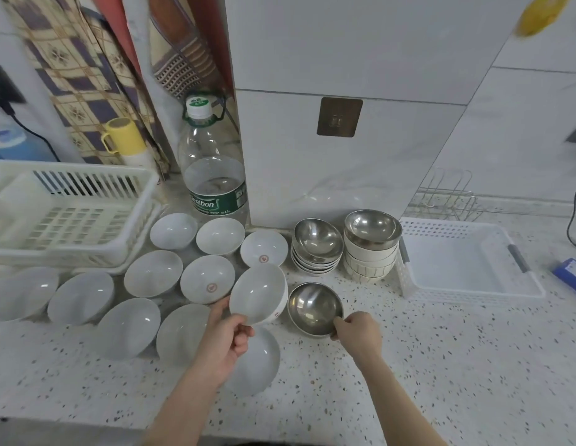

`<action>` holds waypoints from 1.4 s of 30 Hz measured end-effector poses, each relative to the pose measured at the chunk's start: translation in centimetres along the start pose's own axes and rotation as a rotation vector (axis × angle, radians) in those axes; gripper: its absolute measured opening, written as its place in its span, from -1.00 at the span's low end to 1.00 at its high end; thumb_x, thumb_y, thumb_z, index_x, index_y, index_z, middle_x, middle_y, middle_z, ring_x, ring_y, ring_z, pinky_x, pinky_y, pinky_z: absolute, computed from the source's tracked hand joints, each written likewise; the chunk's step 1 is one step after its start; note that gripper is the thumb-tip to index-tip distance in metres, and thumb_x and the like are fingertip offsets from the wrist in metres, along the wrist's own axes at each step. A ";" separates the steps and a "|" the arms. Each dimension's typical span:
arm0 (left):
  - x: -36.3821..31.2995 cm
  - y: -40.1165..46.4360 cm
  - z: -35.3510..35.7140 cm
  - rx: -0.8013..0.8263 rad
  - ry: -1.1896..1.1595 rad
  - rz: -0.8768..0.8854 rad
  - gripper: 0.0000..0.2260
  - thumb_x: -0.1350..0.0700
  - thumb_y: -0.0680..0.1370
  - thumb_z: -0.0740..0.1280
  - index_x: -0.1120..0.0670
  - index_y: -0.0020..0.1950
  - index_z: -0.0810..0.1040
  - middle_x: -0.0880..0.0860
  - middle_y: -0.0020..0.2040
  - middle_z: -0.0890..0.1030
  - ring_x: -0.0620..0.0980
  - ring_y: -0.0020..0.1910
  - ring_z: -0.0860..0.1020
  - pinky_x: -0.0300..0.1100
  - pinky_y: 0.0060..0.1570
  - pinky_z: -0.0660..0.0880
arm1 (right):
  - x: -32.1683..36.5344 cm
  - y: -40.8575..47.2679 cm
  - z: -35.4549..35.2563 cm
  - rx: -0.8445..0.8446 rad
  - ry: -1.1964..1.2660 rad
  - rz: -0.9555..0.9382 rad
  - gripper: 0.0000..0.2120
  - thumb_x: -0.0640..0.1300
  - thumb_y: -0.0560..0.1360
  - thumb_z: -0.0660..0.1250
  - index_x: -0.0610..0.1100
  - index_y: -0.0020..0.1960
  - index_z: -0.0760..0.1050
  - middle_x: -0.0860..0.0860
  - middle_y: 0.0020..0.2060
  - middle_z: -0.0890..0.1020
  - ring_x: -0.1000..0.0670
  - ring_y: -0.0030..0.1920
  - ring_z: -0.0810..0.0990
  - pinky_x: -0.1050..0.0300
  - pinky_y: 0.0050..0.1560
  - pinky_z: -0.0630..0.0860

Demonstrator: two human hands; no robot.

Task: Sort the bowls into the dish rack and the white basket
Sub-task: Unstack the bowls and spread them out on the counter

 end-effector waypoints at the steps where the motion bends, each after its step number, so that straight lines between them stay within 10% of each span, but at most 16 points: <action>1: 0.2 0.1 0.1 -0.006 -0.005 -0.003 -0.61 0.39 0.56 0.18 -0.01 0.25 0.48 0.12 -0.43 0.52 -0.12 -0.60 0.34 -0.32 -0.63 0.23 | 0.1 0.2 0.2 0.008 -0.003 -0.003 -0.74 -0.21 0.43 0.29 -0.23 -0.41 0.53 -0.09 -0.41 0.70 0.04 -0.55 0.35 0.28 -0.49 0.26; 22: 0.8 -1.2 0.4 -0.029 0.113 0.024 -0.60 0.36 0.57 0.21 -0.01 0.32 0.42 0.15 -0.43 0.56 -0.10 -0.56 0.36 -0.29 -0.60 0.27 | -1.5 0.3 1.1 0.092 0.354 0.094 -0.81 -0.14 0.59 0.22 -0.16 -0.11 0.55 -0.04 -0.23 0.69 0.05 -0.40 0.62 0.22 -0.44 0.39; 35: 4.5 -3.3 4.6 0.134 0.603 0.053 -0.52 0.32 0.56 0.17 -0.19 0.32 0.34 0.10 -0.45 0.59 -0.09 -0.52 0.44 -0.27 -0.53 0.32 | -0.3 -4.8 -0.2 0.210 0.399 -0.237 -0.64 0.08 0.63 0.17 -0.09 -0.15 0.61 -0.07 -0.40 0.69 0.06 -0.54 0.39 0.26 -0.48 0.37; 42: 6.4 -3.6 4.4 0.174 0.741 0.070 -0.54 0.28 0.58 0.18 -0.23 0.31 0.29 0.00 -0.46 0.60 -0.13 -0.45 0.53 -0.29 -0.45 0.40 | -2.5 -5.6 0.9 0.273 0.139 -0.243 -0.86 -0.24 0.45 0.31 -0.09 -0.01 0.55 0.05 -0.45 0.64 0.20 -0.54 0.49 0.29 -0.48 0.36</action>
Point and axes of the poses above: each hand's wrist, its own y-axis towards the middle knuckle, its own z-axis out of the palm, x = y × z, the point moved 9 cm from there along y, towards the middle knuckle
